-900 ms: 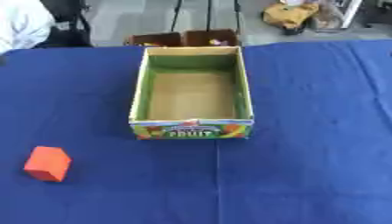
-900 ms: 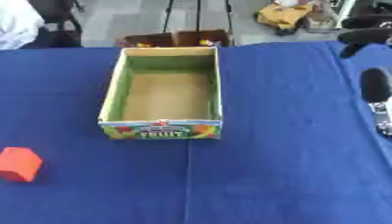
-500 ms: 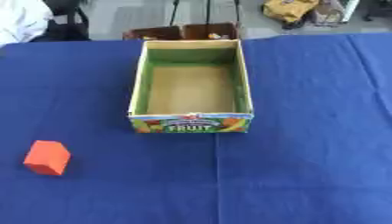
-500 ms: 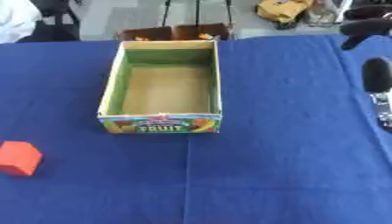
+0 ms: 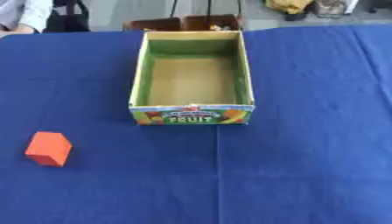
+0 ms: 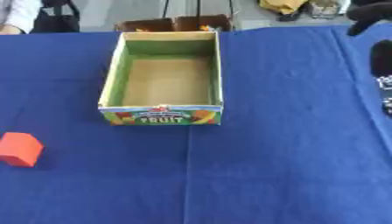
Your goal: Pick up objects on the table and place them in the box.
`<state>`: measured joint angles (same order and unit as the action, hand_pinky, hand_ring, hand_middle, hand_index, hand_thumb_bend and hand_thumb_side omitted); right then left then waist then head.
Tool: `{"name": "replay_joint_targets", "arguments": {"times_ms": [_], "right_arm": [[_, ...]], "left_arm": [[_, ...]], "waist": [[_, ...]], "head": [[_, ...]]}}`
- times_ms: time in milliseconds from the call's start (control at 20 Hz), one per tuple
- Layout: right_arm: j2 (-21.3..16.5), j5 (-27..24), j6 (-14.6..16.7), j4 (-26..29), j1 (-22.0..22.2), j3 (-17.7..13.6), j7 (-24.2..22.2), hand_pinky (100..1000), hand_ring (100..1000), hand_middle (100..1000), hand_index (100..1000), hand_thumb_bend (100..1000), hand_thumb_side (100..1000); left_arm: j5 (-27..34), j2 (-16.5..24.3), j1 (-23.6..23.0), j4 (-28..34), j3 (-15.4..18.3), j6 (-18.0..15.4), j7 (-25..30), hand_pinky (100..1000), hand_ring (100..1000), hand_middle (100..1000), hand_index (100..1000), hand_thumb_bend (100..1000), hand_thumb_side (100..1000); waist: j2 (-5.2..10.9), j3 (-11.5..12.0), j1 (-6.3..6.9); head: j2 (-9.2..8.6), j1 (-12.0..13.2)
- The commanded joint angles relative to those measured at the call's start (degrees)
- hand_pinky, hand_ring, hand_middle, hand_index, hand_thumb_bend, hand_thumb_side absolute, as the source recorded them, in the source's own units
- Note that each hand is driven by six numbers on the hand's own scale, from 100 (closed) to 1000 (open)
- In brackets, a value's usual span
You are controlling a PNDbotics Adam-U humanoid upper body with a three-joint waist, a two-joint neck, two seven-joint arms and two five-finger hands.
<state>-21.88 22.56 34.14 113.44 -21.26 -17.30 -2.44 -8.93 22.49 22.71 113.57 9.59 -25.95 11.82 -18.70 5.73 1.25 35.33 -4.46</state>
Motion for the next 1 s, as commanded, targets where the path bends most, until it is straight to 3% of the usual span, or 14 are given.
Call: {"name": "replay_joint_targets", "arguments": {"times_ms": [50, 400, 700, 1000], "right_arm": [[-0.9, -0.2, -0.2, 1.2, -0.7, -0.3, 0.3, 640, 743, 465, 708, 235, 1000], [-1.1, -0.2, -0.4, 1.2, -0.6, -0.2, 0.3, 640, 743, 465, 708, 238, 1000], [-1.1, -0.2, -0.4, 1.2, -0.6, -0.1, 0.0, 641, 744, 463, 709, 247, 1000], [-1.1, -0.3, -0.4, 1.2, -0.4, 0.0, -0.4, 643, 745, 462, 709, 258, 1000]], "left_arm": [[-4.8, 7.0, -0.5, 1.0, 0.4, 1.1, -1.4, 669, 832, 825, 985, 100, 794], [-14.4, 16.1, -2.6, 1.0, -1.1, 8.4, -2.8, 670, 843, 864, 1000, 100, 750], [-18.7, 23.0, -2.3, 1.0, -3.5, 16.7, 3.9, 670, 860, 912, 1000, 100, 725], [-21.9, 27.8, 0.4, -2.3, -5.5, 15.7, 11.8, 703, 887, 940, 1000, 100, 689]], "waist": [[2.25, 0.2, -0.22], [2.49, 0.3, -0.07], [2.35, -0.1, 0.19], [2.28, -0.5, 0.41]], "head": [[0.29, 0.1], [-1.31, -0.1], [-2.30, 0.1], [-2.76, 0.5]]}}
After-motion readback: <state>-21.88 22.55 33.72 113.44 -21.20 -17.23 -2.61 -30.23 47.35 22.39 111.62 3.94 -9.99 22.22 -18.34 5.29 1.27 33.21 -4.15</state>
